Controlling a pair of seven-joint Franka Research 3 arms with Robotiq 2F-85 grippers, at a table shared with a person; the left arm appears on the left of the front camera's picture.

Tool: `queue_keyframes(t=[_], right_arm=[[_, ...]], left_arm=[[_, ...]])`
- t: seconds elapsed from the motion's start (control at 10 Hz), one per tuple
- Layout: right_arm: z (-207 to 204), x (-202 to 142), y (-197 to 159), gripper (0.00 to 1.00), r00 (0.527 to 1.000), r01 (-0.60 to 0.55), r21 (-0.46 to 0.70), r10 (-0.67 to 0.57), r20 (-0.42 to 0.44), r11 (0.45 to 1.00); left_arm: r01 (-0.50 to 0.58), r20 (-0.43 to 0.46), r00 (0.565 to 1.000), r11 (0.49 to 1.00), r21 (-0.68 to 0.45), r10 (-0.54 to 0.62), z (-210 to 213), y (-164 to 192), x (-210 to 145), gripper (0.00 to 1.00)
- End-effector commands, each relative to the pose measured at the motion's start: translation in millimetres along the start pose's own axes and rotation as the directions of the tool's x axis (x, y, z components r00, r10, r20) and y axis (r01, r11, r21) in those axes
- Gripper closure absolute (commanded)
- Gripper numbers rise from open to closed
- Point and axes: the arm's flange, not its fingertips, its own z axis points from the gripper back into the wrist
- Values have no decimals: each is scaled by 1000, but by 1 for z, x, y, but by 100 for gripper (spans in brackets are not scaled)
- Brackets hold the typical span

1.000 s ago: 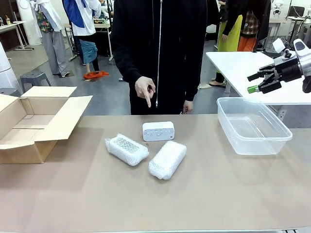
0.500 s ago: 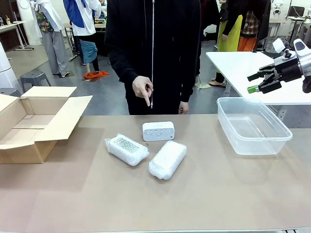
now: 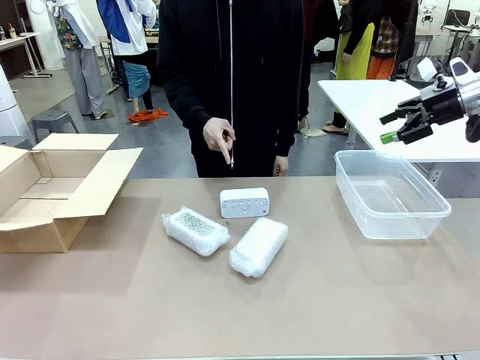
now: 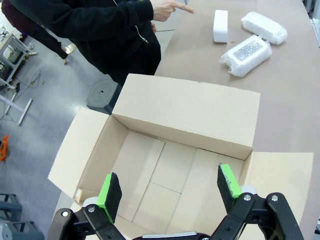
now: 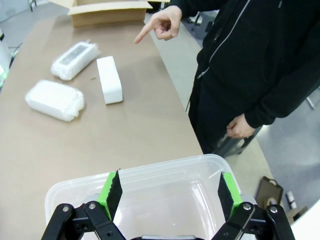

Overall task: Separate and place wrapped and unwrapped clocks.
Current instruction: Pick up the Digital clock indicated by the person.

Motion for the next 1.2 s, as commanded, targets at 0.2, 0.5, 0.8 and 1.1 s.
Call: queue_keyframes(t=[0.2,0.5,0.8,1.1], right_arm=[[-16,42,18,0,982,-25,23,29,-185,999],[-46,70,29,0,961,-12,44,23,-274,999],[-82,102,47,0,943,-69,106,100,-318,992],[-117,135,67,0,916,-124,151,172,-363,981]], left_arm=[[2,23,1000,1000,3,-2,0,1,-1,0],[2,23,1000,1000,3,-2,0,1,-1,0],[2,23,1000,1000,3,-2,0,1,-1,0],[2,23,1000,1000,3,-2,0,1,-1,0]])
